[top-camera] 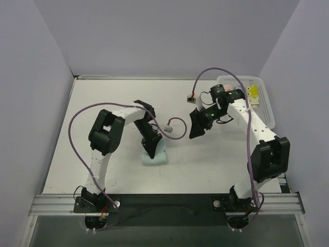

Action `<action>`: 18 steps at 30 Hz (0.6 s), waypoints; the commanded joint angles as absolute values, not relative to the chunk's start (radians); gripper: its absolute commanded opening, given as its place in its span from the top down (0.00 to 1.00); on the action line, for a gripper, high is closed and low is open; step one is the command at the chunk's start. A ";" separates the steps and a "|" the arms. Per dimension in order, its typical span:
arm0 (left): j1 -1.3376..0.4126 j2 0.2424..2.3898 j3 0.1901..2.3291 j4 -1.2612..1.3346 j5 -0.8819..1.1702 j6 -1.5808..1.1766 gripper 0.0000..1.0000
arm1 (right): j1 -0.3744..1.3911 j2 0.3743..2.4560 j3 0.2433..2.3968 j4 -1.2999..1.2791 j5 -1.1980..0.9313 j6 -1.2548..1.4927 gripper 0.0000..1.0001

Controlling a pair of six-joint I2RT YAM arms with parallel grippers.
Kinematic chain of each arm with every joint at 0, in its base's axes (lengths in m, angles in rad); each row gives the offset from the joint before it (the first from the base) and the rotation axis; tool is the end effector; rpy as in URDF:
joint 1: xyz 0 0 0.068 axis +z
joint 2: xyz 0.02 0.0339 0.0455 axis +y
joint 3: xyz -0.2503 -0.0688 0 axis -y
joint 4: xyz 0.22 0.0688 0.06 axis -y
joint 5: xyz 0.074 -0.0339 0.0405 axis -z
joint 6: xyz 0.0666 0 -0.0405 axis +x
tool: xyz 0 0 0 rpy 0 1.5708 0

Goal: Roll the towels
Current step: Roll the towel

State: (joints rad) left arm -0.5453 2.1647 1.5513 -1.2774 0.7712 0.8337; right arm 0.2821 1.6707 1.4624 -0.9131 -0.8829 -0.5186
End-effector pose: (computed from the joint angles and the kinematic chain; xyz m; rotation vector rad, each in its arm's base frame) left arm 0.2634 -0.2141 0.1278 -1.5902 -2.2084 1.1538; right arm 0.2960 0.1394 0.2710 -1.1745 2.1099 1.0618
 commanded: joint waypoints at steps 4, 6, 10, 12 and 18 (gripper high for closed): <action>-0.469 2.407 1.767 -1.439 0.788 0.841 0.93 | 0.389 1.413 1.339 -0.948 -0.875 -0.569 0.47; -0.462 2.479 1.860 -1.495 0.790 0.838 0.93 | 0.484 1.379 1.304 -0.913 -0.790 -0.575 0.47; -0.459 2.575 1.968 -1.569 0.790 0.828 0.92 | 0.723 1.411 1.270 -0.780 -0.583 -0.569 0.43; -0.459 2.605 1.983 -1.582 0.775 0.813 0.91 | 0.796 1.469 1.272 -0.686 -0.435 -0.592 0.41; -0.450 2.629 1.987 -1.582 0.756 0.804 0.88 | 0.926 1.664 1.281 -0.411 -0.235 -0.653 0.40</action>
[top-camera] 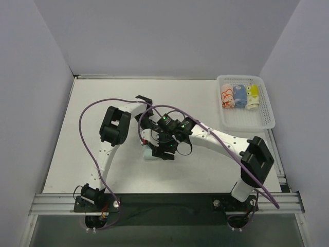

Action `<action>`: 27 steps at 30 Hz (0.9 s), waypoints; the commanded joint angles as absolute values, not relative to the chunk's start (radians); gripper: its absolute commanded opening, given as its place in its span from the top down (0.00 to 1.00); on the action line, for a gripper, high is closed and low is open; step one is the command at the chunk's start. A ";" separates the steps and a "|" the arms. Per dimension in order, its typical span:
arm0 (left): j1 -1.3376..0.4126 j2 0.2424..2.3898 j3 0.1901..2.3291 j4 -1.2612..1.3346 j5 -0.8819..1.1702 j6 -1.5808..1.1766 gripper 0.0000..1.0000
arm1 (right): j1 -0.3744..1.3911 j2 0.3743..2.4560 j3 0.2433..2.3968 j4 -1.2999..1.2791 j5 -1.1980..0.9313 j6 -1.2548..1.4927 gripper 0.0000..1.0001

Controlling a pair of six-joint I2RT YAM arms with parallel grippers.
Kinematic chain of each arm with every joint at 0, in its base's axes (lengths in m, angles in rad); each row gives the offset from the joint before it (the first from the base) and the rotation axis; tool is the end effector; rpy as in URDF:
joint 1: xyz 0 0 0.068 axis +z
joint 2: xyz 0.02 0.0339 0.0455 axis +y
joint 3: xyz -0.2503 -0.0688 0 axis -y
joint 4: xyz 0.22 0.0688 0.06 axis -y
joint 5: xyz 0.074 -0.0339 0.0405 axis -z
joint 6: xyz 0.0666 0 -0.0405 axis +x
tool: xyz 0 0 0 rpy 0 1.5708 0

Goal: Roll the towels
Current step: Roll the towel

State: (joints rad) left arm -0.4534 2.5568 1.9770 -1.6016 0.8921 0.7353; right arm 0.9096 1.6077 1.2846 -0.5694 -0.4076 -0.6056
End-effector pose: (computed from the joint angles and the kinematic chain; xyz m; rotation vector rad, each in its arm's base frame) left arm 0.3182 -0.2127 0.0865 -1.0406 -2.1832 1.2382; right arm 0.1890 0.2859 0.2454 -1.8207 1.6638 0.6339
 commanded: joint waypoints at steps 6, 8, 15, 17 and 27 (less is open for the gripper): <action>-0.426 2.625 1.980 -1.582 0.762 0.804 0.86 | 0.950 1.773 1.264 -0.301 -0.282 -0.712 0.40; -0.417 2.622 1.982 -1.582 0.762 0.805 0.85 | 0.960 1.801 1.261 -0.298 -0.307 -0.709 0.41; -0.399 2.612 1.968 -1.580 0.778 0.811 0.82 | 0.973 1.862 1.203 -0.261 -0.348 -0.738 0.58; -0.390 2.596 1.956 -1.563 0.770 0.805 0.81 | 0.974 1.873 1.183 -0.261 -0.386 -0.744 0.69; -0.292 2.375 1.852 -1.436 0.750 0.735 0.57 | 0.920 1.962 1.278 -0.425 -0.593 -0.703 0.85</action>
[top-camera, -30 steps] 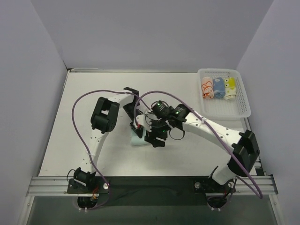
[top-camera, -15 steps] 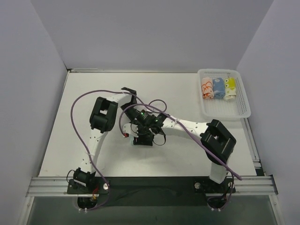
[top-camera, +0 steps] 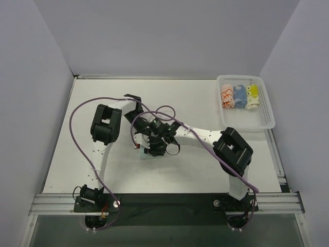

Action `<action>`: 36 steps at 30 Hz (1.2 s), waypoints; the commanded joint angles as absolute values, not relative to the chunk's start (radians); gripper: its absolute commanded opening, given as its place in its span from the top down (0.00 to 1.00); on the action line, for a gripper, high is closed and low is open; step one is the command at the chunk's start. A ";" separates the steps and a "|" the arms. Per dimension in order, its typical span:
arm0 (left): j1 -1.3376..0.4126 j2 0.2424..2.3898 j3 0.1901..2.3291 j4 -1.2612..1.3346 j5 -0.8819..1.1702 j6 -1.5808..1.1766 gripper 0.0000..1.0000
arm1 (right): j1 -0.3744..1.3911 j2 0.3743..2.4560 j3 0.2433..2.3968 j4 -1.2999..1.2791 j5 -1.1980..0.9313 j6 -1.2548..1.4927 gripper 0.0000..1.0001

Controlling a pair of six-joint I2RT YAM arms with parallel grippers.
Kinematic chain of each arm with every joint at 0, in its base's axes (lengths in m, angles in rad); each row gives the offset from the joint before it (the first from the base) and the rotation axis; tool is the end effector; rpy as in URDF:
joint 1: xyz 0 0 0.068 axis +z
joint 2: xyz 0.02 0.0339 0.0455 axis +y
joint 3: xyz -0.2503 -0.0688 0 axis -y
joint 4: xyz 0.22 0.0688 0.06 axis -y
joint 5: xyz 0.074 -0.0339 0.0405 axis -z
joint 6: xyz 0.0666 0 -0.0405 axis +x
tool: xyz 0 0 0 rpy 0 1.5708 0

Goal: Roll the towels
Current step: Roll the towel

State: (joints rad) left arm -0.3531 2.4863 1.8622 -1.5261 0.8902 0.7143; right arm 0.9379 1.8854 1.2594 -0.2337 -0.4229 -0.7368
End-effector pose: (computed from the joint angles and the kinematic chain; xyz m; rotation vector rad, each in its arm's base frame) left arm 0.3279 -0.1760 0.0892 -0.9444 -2.2817 1.2782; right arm 0.2139 0.3377 0.1692 -1.9192 1.4709 0.6046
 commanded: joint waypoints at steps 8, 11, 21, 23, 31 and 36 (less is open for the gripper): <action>-0.074 2.183 1.910 -1.374 0.750 0.673 0.50 | 0.854 2.042 1.408 -0.540 -0.794 -0.591 0.85; -0.005 2.122 1.974 -1.364 0.727 0.684 0.48 | 0.827 2.089 1.480 -0.594 -0.874 -0.558 0.85; 0.176 1.622 1.709 -0.880 0.736 0.614 0.41 | 0.739 2.286 1.687 -0.779 -1.086 -0.459 0.85; 0.172 1.528 1.571 -0.786 0.736 0.620 0.32 | 0.723 2.321 1.703 -0.784 -1.100 -0.454 0.85; 0.100 1.328 1.330 -0.748 0.916 0.763 0.03 | 0.680 2.465 1.827 -0.862 -1.152 -0.472 0.84; -0.165 1.235 1.107 -0.818 0.740 1.049 0.08 | 0.661 2.505 1.859 -0.885 -1.147 -0.480 0.81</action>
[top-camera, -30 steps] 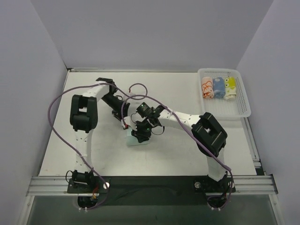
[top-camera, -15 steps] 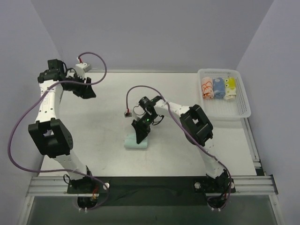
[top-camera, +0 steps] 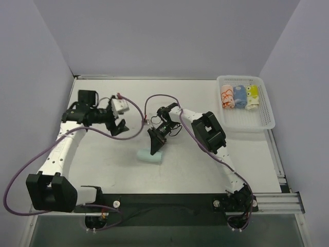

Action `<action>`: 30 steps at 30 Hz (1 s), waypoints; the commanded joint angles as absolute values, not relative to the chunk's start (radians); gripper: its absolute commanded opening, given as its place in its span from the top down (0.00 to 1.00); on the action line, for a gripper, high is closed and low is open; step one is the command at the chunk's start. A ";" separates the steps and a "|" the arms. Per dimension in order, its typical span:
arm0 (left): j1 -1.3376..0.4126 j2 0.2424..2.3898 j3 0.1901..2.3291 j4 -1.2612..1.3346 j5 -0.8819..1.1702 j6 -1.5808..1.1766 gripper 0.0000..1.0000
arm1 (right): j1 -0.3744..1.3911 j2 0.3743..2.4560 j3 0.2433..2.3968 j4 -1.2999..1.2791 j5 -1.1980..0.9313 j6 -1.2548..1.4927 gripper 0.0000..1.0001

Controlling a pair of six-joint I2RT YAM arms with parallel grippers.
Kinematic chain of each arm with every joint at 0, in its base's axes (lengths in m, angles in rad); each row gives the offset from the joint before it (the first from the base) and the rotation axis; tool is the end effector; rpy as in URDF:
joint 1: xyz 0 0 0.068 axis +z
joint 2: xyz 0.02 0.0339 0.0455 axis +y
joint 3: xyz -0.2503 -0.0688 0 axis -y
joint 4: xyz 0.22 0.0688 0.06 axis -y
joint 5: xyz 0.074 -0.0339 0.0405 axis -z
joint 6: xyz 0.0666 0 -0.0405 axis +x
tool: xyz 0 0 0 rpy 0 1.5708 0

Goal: Roll the towels
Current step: Roll the towel

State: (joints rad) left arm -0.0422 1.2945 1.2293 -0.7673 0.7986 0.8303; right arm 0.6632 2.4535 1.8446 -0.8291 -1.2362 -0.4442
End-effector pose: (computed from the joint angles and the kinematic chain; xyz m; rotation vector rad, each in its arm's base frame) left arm 0.2540 -0.0585 0.3107 1.2142 1.7821 -0.5131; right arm 0.3086 0.3210 0.1008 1.4375 -2.0969 -1.8133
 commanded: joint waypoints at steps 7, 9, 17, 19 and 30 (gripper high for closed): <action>-0.498 1.176 0.812 -0.552 0.511 1.180 0.17 | 0.634 2.546 1.878 -0.890 -1.117 -0.482 0.78; -0.554 1.209 0.798 -0.503 0.503 1.174 0.19 | 0.629 2.554 1.882 -0.890 -1.109 -0.480 0.78; -0.638 1.371 0.819 -0.380 0.499 1.105 0.30 | 0.611 2.557 1.890 -0.887 -1.097 -0.469 0.77; -0.643 1.423 0.827 -0.385 0.502 1.097 0.35 | 0.609 2.556 1.894 -0.887 -1.094 -0.463 0.76; -0.638 1.569 0.885 -0.584 0.520 1.098 0.74 | 0.592 2.465 1.917 -0.885 -1.019 -0.420 0.56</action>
State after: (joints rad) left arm -0.6395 1.5150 0.8391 -0.4576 0.4946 1.0931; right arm 0.6102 2.5107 1.9114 -0.9039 -1.2312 -0.4004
